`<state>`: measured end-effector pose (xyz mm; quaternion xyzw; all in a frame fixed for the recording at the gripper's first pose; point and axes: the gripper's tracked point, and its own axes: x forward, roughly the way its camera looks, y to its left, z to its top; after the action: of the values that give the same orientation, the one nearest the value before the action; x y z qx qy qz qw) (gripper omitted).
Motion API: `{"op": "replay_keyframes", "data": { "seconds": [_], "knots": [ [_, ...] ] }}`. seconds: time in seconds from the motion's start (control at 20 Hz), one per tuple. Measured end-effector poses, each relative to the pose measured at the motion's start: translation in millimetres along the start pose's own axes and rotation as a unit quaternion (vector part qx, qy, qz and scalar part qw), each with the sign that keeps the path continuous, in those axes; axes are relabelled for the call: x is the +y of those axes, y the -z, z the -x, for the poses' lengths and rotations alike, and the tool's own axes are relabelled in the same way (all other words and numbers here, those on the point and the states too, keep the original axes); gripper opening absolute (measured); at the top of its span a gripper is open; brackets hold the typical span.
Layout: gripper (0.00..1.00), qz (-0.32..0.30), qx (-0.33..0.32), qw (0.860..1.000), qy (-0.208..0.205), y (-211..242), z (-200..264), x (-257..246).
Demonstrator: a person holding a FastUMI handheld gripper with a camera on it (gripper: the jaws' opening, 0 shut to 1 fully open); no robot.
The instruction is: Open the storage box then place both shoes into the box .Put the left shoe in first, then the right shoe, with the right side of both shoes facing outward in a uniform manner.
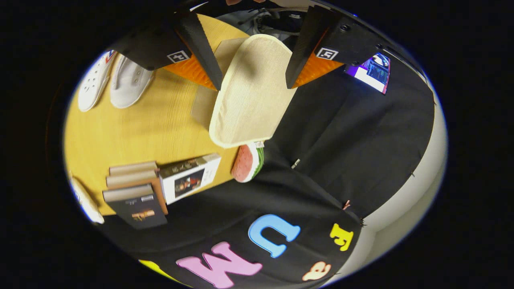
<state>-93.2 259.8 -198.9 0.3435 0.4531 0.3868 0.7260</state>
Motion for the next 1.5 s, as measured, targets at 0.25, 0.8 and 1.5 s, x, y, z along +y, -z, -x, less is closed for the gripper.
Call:
{"op": "replay_keyframes", "data": {
  "seconds": [0.25,0.8,1.5],
  "knots": [
    [0.98,-0.101,0.043,0.994,-0.019,35,-26,-16],
    [0.05,-0.153,0.035,0.985,-0.067,35,-13,16],
    [0.1,0.007,0.003,0.997,-0.083,-19,-35,194]
  ]
}}
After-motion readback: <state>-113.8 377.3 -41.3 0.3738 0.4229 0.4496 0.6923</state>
